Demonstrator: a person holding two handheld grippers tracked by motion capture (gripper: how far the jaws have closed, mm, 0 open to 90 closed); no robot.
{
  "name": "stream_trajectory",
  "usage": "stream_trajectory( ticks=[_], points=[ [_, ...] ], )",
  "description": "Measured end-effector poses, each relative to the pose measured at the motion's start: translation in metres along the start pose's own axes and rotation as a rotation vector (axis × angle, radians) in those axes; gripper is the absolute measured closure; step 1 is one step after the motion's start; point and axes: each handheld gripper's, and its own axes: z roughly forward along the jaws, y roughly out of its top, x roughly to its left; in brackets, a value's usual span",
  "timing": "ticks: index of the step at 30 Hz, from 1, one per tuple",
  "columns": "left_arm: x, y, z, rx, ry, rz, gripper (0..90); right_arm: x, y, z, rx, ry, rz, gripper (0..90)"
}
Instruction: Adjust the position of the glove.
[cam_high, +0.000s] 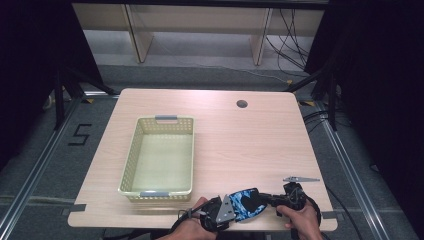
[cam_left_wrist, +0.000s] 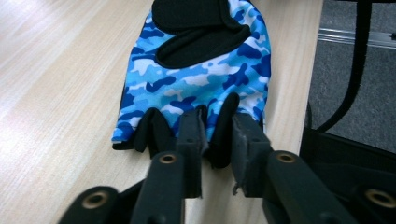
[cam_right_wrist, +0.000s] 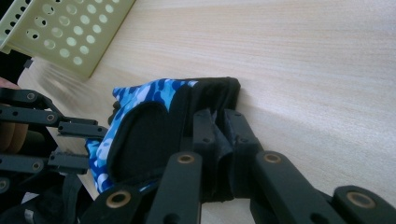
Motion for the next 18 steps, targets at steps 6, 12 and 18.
stream_trajectory(
  ticks=[6, 12, 18],
  points=[
    [0.005, -0.001, -0.003, -0.010, 0.008, 0.003, 80.0, 0.004, 0.002, -0.005, -0.028, -0.010, -0.072, 86.3],
    [0.008, 0.002, -0.011, -0.017, 0.017, -0.006, 80.8, 0.007, 0.000, -0.010, -0.083, 0.032, -0.096, 86.4],
    [0.007, -0.001, -0.018, -0.016, 0.014, 0.014, 81.2, 0.022, -0.002, -0.012, -0.079, 0.043, -0.090, 86.3]
  ],
)
